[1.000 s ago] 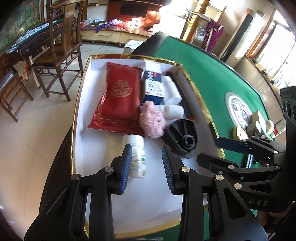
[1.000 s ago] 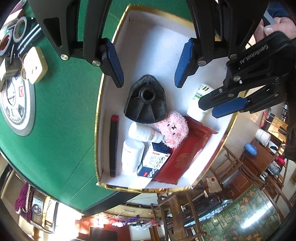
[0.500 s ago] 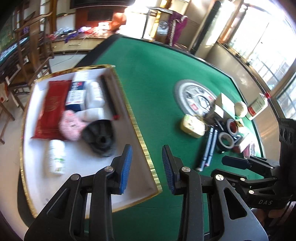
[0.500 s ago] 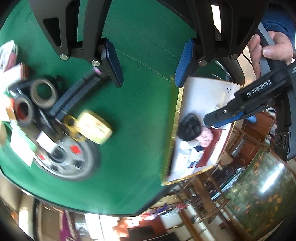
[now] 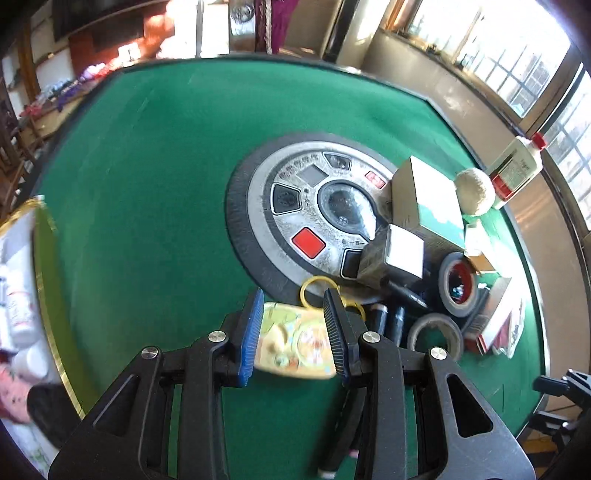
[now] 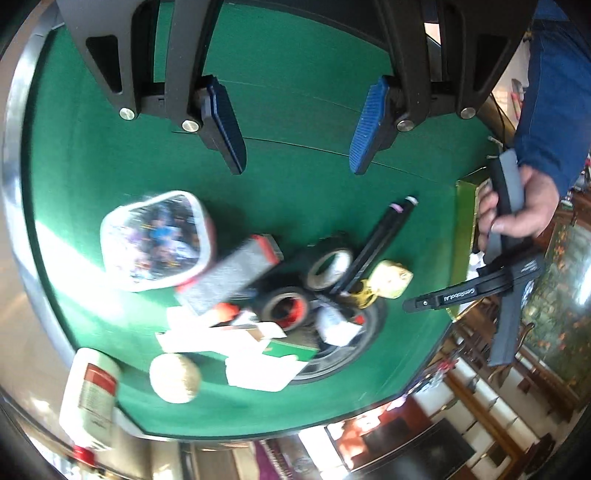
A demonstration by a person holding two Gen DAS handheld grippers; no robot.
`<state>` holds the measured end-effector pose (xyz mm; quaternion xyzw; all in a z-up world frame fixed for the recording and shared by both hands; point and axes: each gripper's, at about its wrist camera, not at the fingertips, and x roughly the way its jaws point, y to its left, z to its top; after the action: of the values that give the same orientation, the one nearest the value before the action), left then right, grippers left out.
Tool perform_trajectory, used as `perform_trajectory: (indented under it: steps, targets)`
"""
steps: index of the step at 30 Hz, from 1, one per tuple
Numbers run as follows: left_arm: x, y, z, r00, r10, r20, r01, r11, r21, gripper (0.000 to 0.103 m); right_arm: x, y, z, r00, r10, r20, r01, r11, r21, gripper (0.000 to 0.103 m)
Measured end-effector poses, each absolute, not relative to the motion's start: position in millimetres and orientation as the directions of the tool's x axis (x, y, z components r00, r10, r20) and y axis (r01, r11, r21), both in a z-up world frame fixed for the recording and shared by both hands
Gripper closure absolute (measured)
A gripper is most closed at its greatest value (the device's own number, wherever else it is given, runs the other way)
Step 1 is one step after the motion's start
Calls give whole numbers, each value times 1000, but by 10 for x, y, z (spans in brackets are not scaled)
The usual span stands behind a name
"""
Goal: Organize objects
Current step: 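Grasp the yellow cartoon card toy with the left tool while the right tool moves toward the clear fairy pouch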
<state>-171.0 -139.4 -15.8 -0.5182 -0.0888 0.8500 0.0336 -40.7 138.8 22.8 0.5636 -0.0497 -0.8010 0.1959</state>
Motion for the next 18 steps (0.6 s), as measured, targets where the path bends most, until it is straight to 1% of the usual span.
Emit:
perform_trajectory:
  steps: [1,4,8,11,14,18]
  targets:
    - [-1767,-1379,-202,-454,136,-881,33,-985,-169,71,-402,1472,224,-292,-363,-885,243,-923,298,44]
    - [-1874,-1377,-351,-398,143,-906,36,-985,-171,71,-415,1681,214,-301,-351,-887,208,-932,298,44]
    - [-1749,-1376,-401,-370,165,-915,28,-982,-188,71,-448,1839,196,-306,-348,-886,188,-935,302,44]
    - [-1492,-1365,-405,-347,193,-918,22,-977,-214,71,-454,1897,145,-292,-362,-885,184,-930,319,44]
    - [-1122,-1345,-433,-320,252,-913,30,-961,-276,70,-463,1905,75,-272,-378,-885,178,-924,340,44]
    - [-651,-1193,-353,-301,296,-906,-43,-954,-298,69,-480,1932,20,-263,-390,-883,167,-919,356,44]
